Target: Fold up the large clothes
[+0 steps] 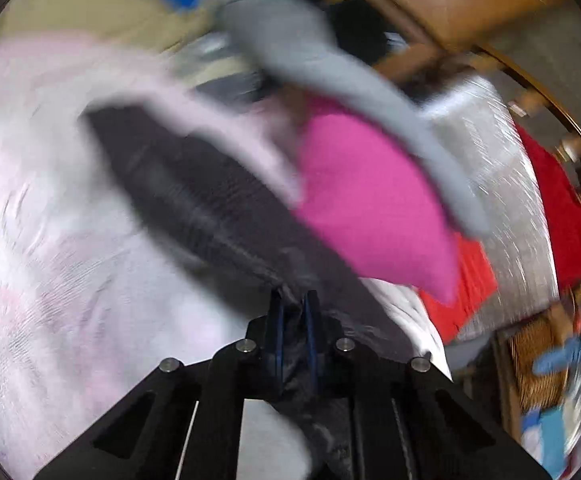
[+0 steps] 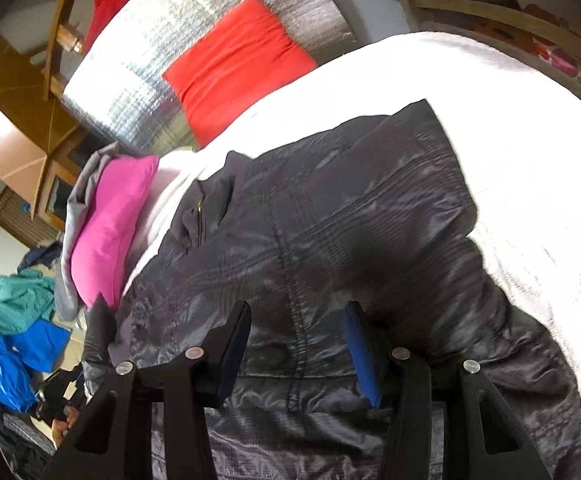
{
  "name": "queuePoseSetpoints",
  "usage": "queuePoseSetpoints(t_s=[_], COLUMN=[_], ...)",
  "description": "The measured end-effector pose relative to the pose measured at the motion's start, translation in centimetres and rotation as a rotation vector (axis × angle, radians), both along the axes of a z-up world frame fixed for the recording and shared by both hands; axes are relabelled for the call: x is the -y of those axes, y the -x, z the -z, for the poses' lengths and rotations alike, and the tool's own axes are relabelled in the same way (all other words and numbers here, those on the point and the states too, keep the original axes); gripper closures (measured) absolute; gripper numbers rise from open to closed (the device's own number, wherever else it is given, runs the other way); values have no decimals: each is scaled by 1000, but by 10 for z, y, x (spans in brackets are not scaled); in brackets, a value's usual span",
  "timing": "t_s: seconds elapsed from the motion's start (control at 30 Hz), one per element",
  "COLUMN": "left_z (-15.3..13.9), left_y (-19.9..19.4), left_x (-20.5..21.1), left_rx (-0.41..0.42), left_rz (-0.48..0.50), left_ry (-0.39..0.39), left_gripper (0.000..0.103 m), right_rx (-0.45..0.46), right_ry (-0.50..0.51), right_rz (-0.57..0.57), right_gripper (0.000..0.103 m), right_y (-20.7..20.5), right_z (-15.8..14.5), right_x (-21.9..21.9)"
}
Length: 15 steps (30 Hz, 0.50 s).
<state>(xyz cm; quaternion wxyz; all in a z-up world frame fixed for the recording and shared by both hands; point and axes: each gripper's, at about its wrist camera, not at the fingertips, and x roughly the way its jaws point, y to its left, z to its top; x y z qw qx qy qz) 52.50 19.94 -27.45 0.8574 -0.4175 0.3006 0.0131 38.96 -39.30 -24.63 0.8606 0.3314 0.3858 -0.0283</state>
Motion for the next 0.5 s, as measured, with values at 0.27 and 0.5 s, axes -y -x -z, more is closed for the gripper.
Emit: queuePoseSetpoints(t_s=[0.27,0.5], left_z=[-41,2], left_y=[2,15], left_x=[124,234], left_rx=[142,31], left_rz=[384,648], left_ry=[-167,-198], left_gripper=[97,98], right_rx=[13,15], right_ry=[-25,-42], right_rz=[50,69], right_gripper=[51,51], right_y=[9,12], right_z=[-5,-5], right_x=[17,22])
